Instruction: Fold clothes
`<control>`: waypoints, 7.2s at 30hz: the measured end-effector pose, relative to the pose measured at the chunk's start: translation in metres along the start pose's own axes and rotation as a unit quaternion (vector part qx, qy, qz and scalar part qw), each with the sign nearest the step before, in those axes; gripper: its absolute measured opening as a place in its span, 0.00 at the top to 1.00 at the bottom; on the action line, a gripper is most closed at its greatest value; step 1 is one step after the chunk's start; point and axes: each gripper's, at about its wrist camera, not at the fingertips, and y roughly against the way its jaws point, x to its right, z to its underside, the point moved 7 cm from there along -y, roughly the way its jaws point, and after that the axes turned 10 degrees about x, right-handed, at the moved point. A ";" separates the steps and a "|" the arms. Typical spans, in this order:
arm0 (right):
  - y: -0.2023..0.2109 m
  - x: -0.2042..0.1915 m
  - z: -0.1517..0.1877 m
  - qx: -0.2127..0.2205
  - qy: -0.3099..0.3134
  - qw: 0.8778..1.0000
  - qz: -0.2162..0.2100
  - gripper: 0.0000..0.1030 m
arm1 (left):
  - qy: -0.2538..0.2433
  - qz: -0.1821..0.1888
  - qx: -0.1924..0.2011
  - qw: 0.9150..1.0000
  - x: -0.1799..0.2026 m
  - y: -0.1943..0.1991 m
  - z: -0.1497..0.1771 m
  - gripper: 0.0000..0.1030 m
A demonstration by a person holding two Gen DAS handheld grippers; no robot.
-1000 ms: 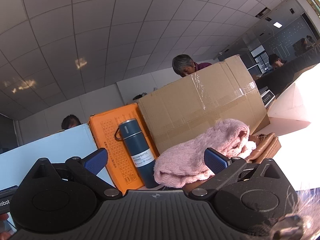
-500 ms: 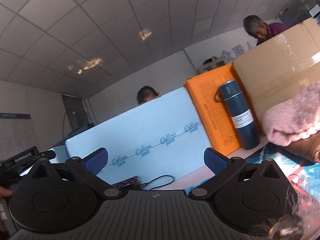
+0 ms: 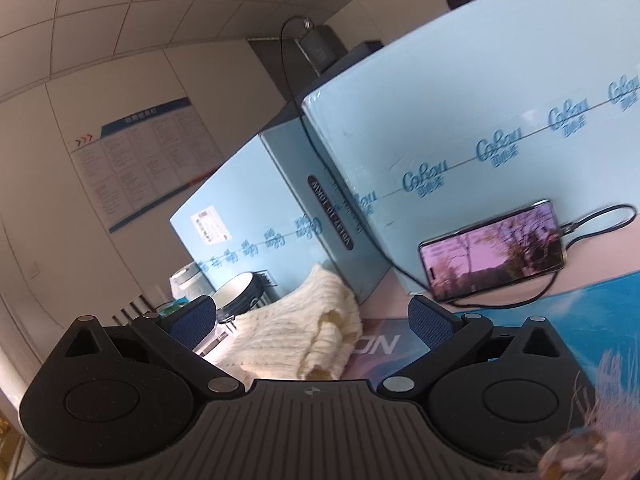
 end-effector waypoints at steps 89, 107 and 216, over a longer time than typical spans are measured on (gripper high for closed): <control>0.315 0.161 0.026 0.141 -0.156 0.946 0.248 0.29 | -0.386 0.359 -0.238 0.816 0.152 0.141 0.334 0.19; 0.222 0.024 0.057 0.040 0.022 0.999 -0.017 0.90 | -0.254 0.436 -0.324 0.801 0.144 0.164 0.291 0.17; 0.284 0.081 0.069 -0.037 0.140 0.979 0.141 0.90 | -0.560 0.427 -0.237 0.669 0.058 0.229 0.311 0.40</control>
